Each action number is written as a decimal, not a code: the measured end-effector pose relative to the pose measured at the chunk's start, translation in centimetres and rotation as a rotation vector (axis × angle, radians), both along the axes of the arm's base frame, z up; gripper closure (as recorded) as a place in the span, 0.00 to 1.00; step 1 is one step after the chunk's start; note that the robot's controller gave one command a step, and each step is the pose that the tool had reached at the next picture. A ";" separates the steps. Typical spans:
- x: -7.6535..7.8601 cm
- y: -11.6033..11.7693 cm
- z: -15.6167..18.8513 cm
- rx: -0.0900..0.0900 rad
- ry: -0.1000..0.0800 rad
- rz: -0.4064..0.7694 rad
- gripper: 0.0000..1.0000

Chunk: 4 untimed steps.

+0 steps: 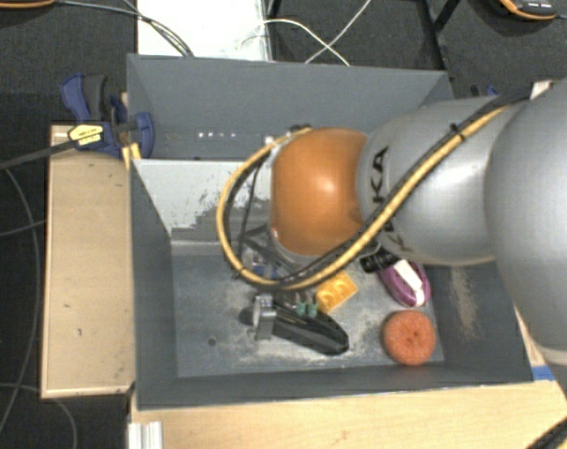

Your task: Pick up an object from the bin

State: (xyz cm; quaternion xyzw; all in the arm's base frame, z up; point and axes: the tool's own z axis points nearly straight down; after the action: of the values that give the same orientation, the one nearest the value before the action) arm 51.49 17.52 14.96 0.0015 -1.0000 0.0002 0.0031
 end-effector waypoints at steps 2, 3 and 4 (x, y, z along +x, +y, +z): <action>-3.3 -7.8 -4.2 -0.003 0.001 -0.197 0.00; -1.9 -8.0 -2.6 0.003 -0.012 -0.057 0.00; -2.6 -8.0 -3.0 -0.004 -0.001 -0.479 0.00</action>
Offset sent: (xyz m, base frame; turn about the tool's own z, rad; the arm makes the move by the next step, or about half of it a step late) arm -0.0328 -0.0760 -0.0416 0.1956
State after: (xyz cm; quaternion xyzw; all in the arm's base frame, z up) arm 48.93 9.52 11.93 -0.2359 -0.9718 0.0014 0.0027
